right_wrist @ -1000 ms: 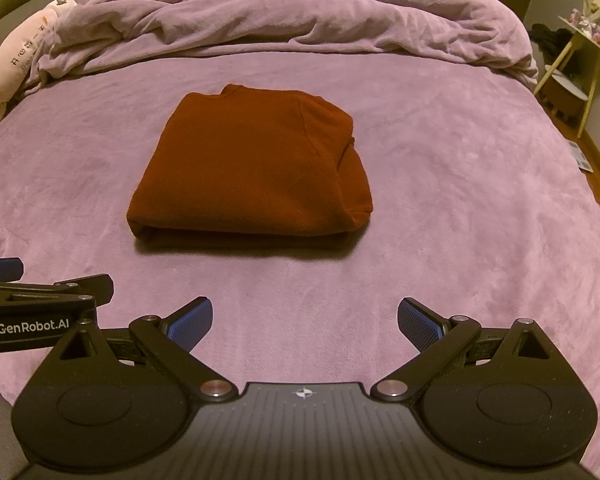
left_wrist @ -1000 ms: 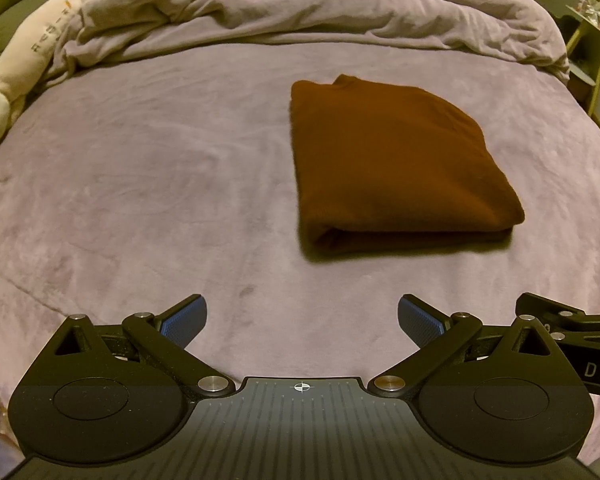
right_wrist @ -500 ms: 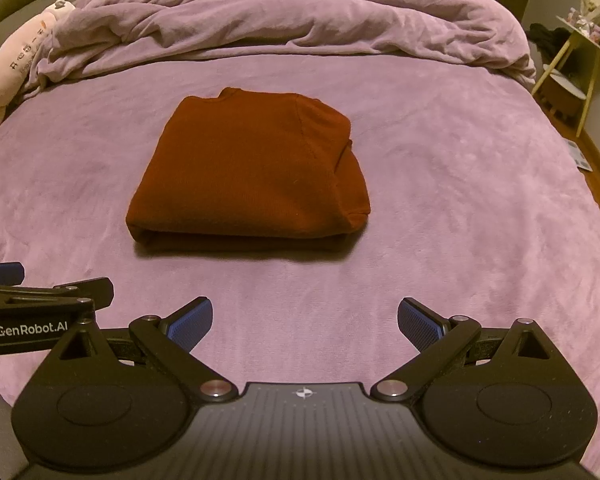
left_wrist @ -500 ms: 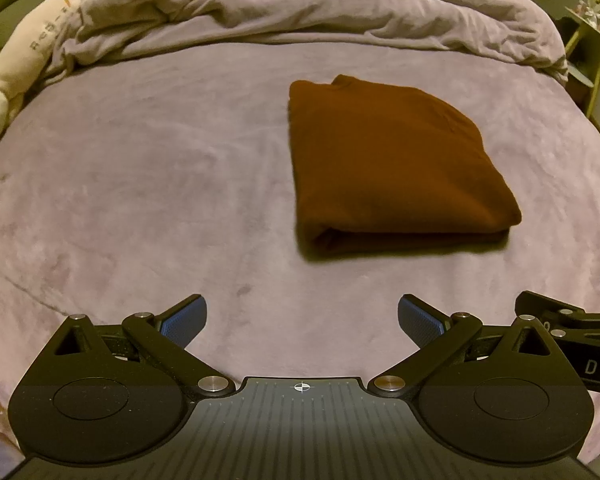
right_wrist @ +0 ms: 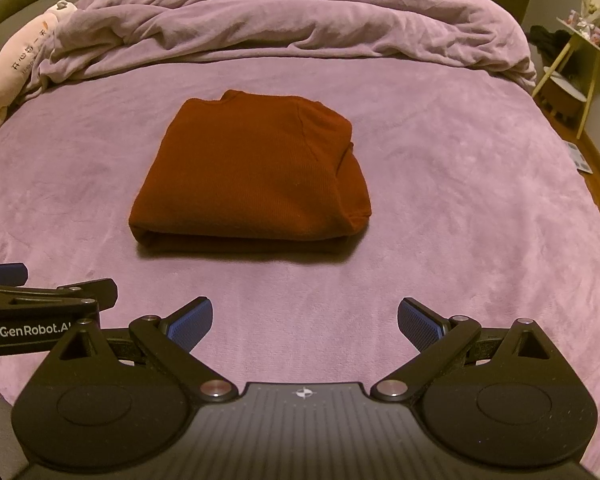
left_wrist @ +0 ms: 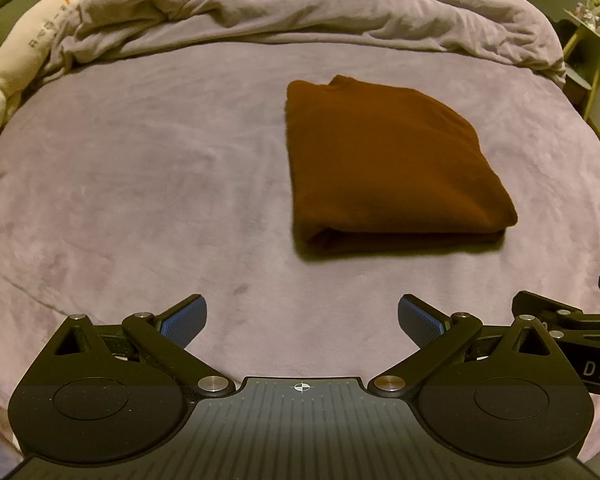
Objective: Fold small clothes
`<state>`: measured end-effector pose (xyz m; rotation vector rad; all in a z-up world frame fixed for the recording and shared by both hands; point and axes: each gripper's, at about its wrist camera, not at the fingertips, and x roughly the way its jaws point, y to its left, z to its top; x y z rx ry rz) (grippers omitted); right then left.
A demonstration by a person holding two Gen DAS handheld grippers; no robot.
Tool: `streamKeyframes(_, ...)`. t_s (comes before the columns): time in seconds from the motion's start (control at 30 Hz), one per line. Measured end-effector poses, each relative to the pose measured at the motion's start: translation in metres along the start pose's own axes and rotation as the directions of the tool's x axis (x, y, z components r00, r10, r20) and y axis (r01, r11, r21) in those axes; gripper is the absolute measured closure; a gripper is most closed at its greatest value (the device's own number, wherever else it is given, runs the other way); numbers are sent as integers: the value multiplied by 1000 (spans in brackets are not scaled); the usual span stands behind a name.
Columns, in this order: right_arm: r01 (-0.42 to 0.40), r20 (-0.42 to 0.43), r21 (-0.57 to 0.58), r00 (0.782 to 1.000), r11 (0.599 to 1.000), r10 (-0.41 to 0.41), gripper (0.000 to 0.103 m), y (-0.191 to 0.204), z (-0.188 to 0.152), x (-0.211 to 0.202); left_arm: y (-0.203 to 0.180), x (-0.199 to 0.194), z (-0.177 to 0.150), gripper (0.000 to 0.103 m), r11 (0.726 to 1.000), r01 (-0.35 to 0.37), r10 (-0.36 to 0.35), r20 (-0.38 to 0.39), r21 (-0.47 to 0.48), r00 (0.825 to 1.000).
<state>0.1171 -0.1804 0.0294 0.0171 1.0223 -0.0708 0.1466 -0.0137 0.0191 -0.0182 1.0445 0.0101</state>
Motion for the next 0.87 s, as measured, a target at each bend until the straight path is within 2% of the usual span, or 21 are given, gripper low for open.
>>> streamKeyframes(0.23,-1,0,0,1000,1000,1,4,0,0,0,0,-2,-1,0,1000,16,-16,8,0,1000)
streamKeyframes(0.5,0,4,6,1000,1000,0,4,-1,0,-4,-2,-3,-3,0,1000,-20,20,16,20,1000)
streamKeyframes(0.87,6,13,2,1000,1000,-6,4,0,-1,-8,-1,-7,-4,0,999,-16,16,28,29,999)
